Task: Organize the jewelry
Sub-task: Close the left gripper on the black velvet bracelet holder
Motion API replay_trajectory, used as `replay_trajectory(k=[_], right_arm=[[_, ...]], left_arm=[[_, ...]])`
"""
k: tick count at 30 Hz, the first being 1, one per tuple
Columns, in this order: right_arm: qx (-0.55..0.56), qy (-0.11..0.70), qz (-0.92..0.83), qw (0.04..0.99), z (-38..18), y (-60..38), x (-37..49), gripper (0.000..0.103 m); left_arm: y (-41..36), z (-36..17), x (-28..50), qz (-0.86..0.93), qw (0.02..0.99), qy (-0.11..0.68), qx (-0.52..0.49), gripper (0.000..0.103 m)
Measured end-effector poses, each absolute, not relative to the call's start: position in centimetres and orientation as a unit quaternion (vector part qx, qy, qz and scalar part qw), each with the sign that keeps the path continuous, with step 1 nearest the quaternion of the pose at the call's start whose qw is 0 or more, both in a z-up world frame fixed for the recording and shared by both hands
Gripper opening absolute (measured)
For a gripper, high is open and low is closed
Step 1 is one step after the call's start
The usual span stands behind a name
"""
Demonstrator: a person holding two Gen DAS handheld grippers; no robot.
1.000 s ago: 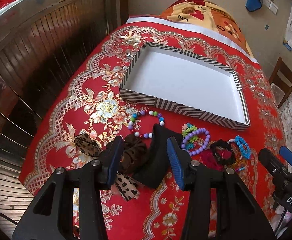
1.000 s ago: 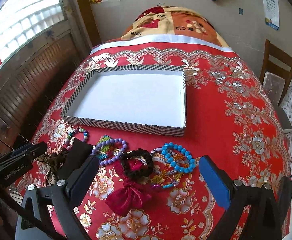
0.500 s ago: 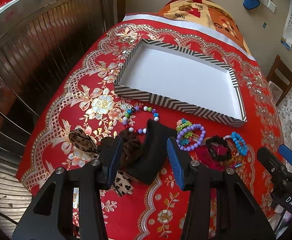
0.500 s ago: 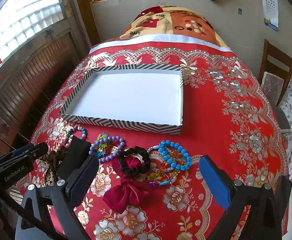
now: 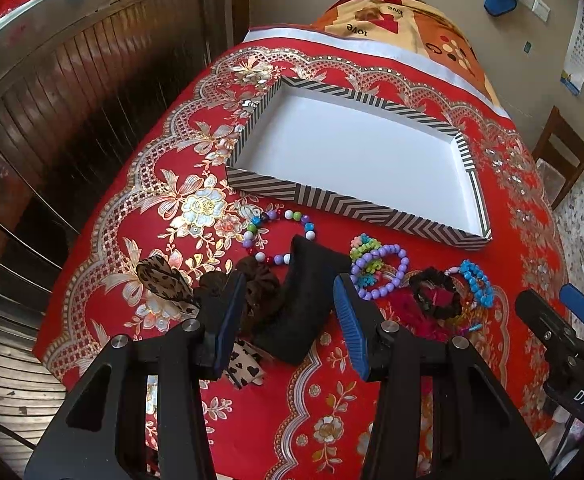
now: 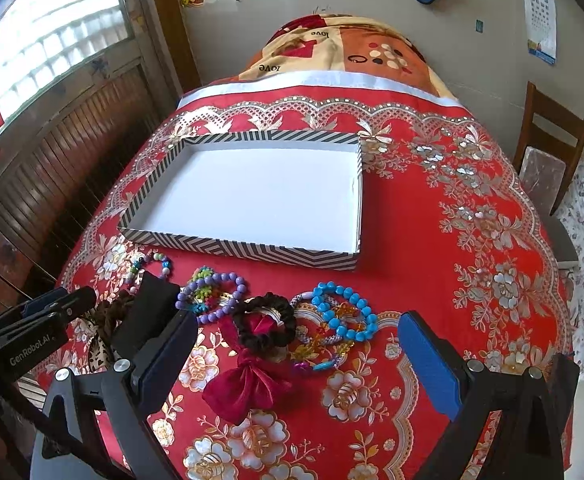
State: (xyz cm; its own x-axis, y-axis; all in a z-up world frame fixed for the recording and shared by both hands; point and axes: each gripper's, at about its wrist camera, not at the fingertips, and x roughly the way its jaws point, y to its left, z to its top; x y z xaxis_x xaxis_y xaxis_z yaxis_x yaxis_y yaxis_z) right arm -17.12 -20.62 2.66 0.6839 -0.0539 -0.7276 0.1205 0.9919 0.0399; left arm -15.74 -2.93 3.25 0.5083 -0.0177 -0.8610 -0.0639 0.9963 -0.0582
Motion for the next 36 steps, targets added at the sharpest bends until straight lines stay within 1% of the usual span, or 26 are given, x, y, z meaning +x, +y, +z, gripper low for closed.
replay_trajectory(k=[36], right_arm=[[0.039,0.400,-0.035,0.915,2.36,-20.68,-16.60,0.100]], left_arm=[[-2.97,2.55,-15.14,0.016,0.863,0.504,-0.039,0.045]])
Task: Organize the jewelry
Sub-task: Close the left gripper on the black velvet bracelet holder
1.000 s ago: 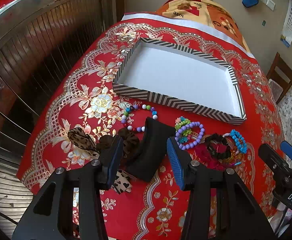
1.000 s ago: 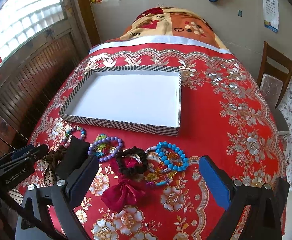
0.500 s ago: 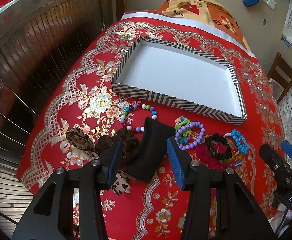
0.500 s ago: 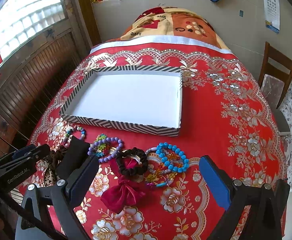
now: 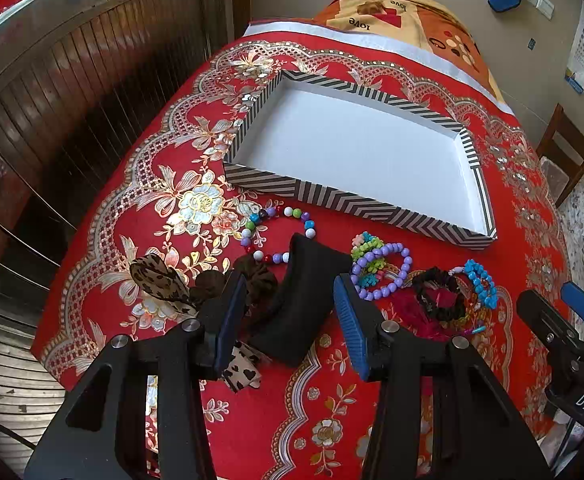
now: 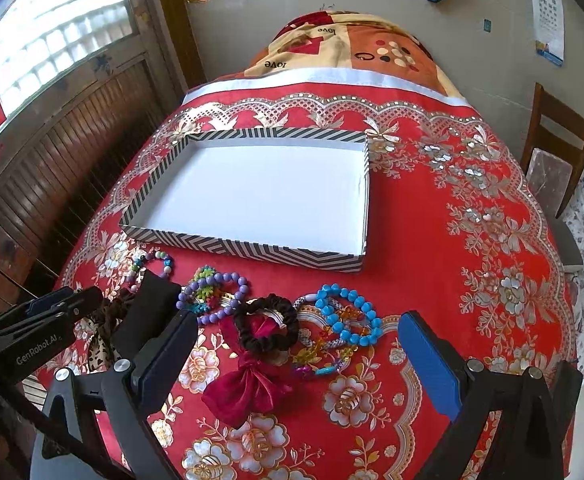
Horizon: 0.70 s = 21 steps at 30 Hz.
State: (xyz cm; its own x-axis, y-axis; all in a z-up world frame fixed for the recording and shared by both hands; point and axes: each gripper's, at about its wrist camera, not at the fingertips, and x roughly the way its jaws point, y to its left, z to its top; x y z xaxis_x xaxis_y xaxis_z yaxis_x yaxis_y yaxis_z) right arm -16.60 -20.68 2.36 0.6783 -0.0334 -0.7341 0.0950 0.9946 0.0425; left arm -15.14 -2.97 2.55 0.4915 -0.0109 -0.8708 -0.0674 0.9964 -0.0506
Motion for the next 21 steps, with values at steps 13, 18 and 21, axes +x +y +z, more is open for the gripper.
replay_trajectory(k=[13,18,21], right_arm=[[0.040,0.402,-0.034,0.914,2.14,-20.68,-16.58,0.100],[0.044,0.403,-0.035,0.913,1.99,-21.05,-16.72,0.100],[0.045,0.404,-0.036,0.913,2.00,-21.27,-16.67,0.100]], left_arm=[[-3.16,2.24,-14.96,0.017,0.861,0.506,-0.038,0.045],[-3.09,2.19,-15.05,0.019,0.860,0.508,-0.041,0.045],[-3.05,2.18,-15.07,0.015,0.860,0.509,-0.042,0.045]])
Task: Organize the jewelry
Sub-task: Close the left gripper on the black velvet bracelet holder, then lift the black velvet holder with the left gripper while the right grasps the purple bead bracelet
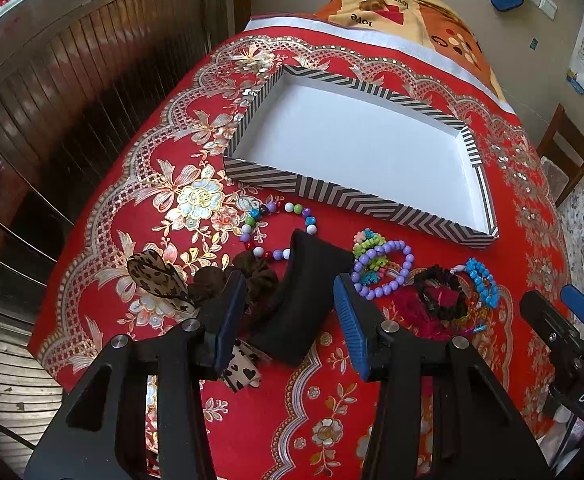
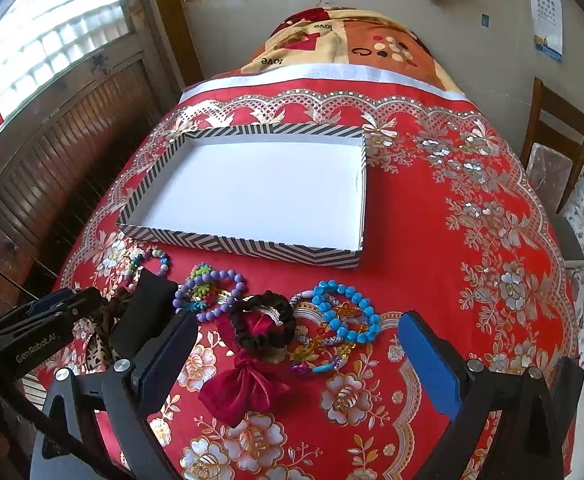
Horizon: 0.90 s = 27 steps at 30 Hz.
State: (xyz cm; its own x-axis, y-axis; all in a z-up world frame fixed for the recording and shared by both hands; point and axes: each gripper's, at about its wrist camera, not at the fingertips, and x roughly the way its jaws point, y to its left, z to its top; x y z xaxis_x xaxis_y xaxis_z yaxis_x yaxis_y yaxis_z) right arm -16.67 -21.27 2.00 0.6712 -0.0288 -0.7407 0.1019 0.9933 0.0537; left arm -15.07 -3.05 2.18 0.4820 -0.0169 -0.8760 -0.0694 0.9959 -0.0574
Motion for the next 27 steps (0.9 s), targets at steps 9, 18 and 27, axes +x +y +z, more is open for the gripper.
replay_trajectory(k=[9,18,27], right_arm=[[0.046,0.408,-0.017,0.912,1.7,-21.6,-16.3,0.100],[0.020,0.418,0.039,0.907,0.6,-21.0,-14.8,0.093],[0.000,0.448,0.108,0.888,-2.0,-18.9,-10.0,0.059]], left_arm=[[-0.4,2.5,-14.7,0.001,0.852,0.519,-0.064,0.045],[-0.6,1.5,-14.7,-0.071,0.836,0.542,-0.053,0.045],[-3.1,-1.9,-13.0,-0.119,0.806,0.580,-0.006,0.045]])
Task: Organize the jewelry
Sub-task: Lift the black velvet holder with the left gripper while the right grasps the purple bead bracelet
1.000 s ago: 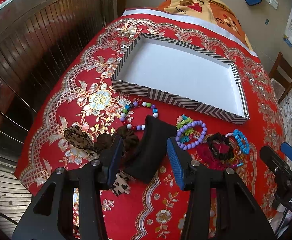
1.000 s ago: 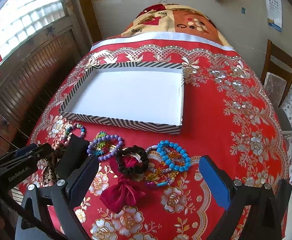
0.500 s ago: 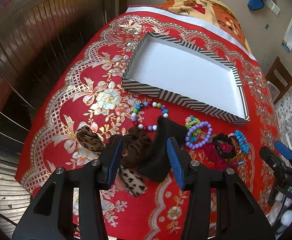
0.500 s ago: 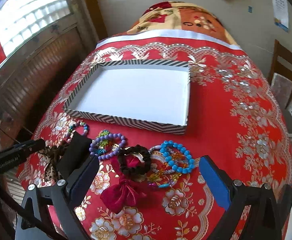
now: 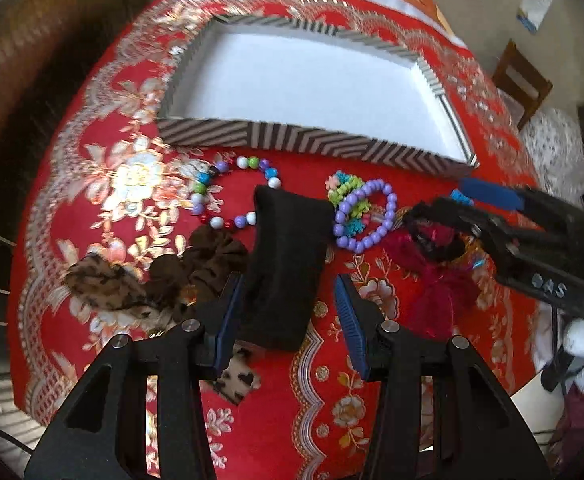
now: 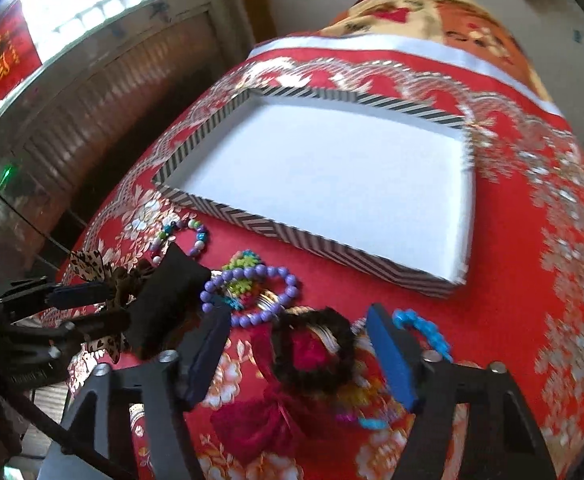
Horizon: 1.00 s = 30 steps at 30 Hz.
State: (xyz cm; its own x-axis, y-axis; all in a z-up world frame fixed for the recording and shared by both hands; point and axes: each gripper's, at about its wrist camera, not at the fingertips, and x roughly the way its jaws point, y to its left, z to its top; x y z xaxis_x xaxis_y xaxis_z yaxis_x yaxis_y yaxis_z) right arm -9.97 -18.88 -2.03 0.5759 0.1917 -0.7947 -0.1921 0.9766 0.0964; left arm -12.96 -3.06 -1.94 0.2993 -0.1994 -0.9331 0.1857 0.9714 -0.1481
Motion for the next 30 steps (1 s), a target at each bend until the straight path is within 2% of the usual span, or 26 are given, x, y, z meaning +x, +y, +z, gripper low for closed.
replay_trajectory(k=[10,12,13,14,15,17,18,20,30], right_arm=[[-0.020,0.481,0.127,0.867,-5.3,-17.9,-5.8,0.047],[-0.019,0.488,0.129,0.863,-5.9,-17.9,-5.5,0.040],[-0.018,0.491,0.131,0.861,-6.3,-17.9,-5.3,0.038],[-0.017,0.493,0.131,0.860,-6.6,-17.9,-5.2,0.035],[-0.022,0.486,0.130,0.864,-6.6,-17.8,-5.2,0.031],[-0.035,0.483,0.129,0.866,-6.6,-17.5,-5.2,0.023],[-0.038,0.482,0.130,0.866,-6.7,-17.5,-5.1,0.015],[-0.035,0.478,0.131,0.868,-6.7,-17.6,-5.1,0.009],[0.009,0.440,0.165,0.883,-1.7,-18.5,-7.4,0.008]], left_arm=[[-4.6,-4.2,-10.1,-0.148,0.794,0.589,0.029,0.045],[-4.9,-4.7,-9.7,-0.150,0.791,0.592,0.033,0.045],[-4.9,-4.8,-9.5,-0.152,0.791,0.592,0.032,0.041],[-4.9,-4.9,-9.3,-0.154,0.790,0.592,0.029,0.028],[-4.9,-5.1,-9.1,-0.156,0.789,0.593,0.026,0.023],[-4.6,-5.2,-8.8,-0.159,0.787,0.596,0.016,0.015],[-4.6,-5.2,-8.5,-0.161,0.786,0.597,0.008,0.013],[-4.2,-4.8,-8.4,-0.166,0.785,0.597,-0.013,0.010],[-2.2,0.7,-8.3,-0.184,0.801,0.564,-0.080,0.009]])
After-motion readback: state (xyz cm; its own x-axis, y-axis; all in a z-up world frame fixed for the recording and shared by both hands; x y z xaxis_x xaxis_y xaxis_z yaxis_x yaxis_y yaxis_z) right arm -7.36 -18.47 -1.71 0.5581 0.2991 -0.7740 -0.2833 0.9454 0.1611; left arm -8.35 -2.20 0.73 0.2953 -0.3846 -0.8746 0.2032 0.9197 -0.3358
